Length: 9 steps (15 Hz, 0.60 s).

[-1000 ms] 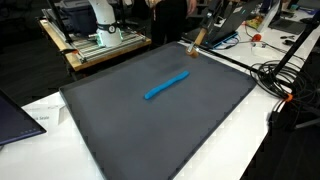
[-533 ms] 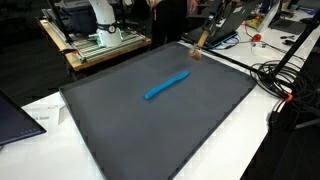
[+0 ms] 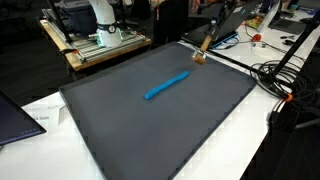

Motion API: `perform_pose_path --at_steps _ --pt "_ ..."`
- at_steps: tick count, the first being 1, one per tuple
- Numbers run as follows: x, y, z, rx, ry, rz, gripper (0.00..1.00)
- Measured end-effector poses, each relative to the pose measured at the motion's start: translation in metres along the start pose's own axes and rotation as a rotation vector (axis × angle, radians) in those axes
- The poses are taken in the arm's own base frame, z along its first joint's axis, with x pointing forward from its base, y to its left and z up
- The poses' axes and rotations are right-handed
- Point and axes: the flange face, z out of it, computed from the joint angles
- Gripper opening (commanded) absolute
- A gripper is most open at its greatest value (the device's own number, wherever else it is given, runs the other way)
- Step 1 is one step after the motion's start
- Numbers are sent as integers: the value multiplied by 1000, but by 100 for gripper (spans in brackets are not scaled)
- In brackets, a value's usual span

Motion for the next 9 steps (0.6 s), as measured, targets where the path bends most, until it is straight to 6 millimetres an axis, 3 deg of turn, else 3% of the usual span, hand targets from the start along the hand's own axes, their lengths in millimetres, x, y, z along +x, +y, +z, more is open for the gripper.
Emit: perform_pose_path --at_steps 9 --pt "10 -21 20 -34 4 23 22"
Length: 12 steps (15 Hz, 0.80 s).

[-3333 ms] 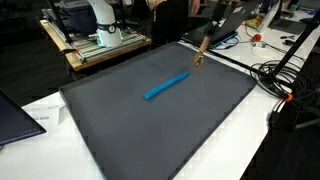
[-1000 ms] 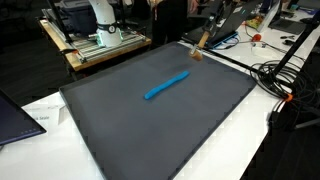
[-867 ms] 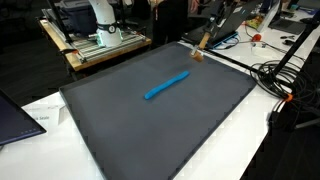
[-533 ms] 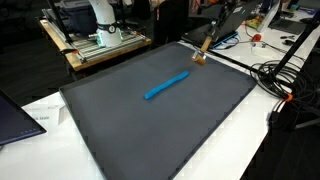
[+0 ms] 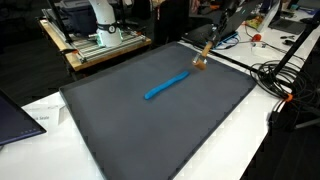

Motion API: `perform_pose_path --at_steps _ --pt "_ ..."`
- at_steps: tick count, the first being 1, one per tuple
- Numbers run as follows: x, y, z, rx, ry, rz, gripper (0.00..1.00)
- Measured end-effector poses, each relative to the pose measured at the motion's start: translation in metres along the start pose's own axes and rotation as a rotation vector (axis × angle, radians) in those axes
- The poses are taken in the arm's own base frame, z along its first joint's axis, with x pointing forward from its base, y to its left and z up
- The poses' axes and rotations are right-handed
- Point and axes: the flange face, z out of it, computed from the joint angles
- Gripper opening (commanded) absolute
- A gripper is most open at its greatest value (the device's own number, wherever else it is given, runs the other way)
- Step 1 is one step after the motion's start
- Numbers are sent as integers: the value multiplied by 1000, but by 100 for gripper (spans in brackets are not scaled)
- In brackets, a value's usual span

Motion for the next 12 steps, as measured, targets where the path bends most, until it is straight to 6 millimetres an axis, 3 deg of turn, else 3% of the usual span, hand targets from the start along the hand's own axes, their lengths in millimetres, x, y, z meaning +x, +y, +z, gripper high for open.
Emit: perform_pose_path --at_steps 4,12 --pt "10 15 11 5 -22 -15 22" --pt "40 79 51 99 -139 -82 22"
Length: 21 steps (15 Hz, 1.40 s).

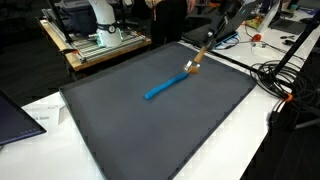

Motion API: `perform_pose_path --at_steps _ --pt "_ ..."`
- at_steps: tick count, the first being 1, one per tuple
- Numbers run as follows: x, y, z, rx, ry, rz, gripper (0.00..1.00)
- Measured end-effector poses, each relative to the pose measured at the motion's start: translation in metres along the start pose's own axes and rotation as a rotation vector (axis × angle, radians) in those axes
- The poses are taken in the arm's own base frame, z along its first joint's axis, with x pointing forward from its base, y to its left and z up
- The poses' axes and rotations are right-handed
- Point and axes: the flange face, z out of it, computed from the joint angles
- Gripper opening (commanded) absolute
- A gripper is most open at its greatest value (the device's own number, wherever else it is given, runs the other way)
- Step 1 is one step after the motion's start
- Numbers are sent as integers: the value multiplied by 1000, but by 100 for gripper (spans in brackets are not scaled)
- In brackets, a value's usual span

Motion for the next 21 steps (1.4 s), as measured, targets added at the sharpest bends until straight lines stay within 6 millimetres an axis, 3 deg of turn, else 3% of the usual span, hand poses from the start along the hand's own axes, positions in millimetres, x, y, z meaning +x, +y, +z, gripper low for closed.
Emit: perform_pose_path --at_steps 10,21 --pt "25 88 26 256 -23 14 22" --pt "10 176 87 535 -32 60 22"
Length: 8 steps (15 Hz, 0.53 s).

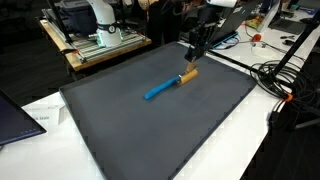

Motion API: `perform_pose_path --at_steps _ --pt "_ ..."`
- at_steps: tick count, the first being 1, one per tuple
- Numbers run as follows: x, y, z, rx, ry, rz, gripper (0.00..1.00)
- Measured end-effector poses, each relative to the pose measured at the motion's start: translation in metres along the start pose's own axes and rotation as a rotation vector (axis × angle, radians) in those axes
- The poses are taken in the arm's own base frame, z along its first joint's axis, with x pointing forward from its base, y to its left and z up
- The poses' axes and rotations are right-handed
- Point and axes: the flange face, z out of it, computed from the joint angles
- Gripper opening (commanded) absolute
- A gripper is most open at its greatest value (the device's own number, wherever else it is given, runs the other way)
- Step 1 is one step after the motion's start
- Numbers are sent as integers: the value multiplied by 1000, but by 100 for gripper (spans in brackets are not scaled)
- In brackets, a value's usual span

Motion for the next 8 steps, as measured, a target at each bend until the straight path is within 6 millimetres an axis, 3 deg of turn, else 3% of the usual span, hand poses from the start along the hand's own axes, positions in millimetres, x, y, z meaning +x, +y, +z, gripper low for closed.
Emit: perform_pose_path --at_steps 4,5,8 --pt "-8 29 0 79 17 12 22" --pt "-10 34 -1 96 27 12 47" --pt "-15 42 -4 118 42 13 47"
